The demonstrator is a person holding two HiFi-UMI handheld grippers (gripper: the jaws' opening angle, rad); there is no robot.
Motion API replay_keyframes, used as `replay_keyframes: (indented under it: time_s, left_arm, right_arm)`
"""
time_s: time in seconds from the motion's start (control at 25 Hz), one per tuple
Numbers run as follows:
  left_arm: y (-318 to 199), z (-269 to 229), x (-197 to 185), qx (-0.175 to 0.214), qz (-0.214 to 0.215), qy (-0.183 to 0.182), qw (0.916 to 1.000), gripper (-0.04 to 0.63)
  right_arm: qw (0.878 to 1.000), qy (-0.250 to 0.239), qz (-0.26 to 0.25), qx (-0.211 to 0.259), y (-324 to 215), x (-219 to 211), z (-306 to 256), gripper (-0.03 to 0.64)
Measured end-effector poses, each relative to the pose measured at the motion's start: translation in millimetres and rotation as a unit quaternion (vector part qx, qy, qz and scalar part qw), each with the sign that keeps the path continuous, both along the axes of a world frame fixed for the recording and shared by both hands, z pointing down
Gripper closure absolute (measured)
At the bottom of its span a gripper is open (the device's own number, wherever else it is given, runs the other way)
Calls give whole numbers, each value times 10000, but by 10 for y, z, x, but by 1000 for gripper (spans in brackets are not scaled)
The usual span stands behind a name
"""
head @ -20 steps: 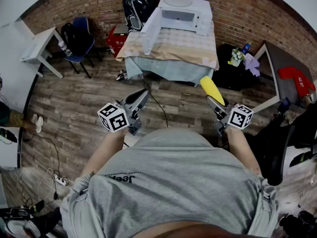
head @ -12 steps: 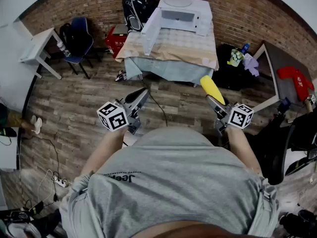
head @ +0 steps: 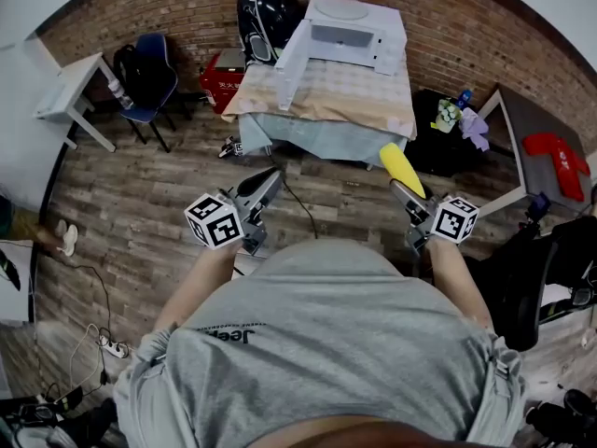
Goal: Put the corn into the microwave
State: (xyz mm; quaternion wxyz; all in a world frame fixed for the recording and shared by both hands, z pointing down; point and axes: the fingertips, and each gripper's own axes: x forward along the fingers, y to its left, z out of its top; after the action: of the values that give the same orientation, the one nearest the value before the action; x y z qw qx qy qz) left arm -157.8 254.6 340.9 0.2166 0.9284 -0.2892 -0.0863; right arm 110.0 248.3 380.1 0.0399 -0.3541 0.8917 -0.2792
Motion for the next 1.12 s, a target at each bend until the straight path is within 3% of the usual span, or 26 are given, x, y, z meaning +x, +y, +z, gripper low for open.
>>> replay_keyframes:
  time_s: [0.64,0.88,1.12]
  left_arm:
    - [-323,106,-1069,-52,-45,-24,10000,563]
    - [-461,155,-1183,-85,-132,-18,9999,563]
    - [-654,232,-1053,-175,-305,-156,9993,563]
  right_arm:
    - [9997,-145,187,-8,-480,-831,-118,391]
    - [9999,-125,92,-71,-685,-939,-53,391]
    - [9995,-291,-61,-108,-1051,-823,63,391]
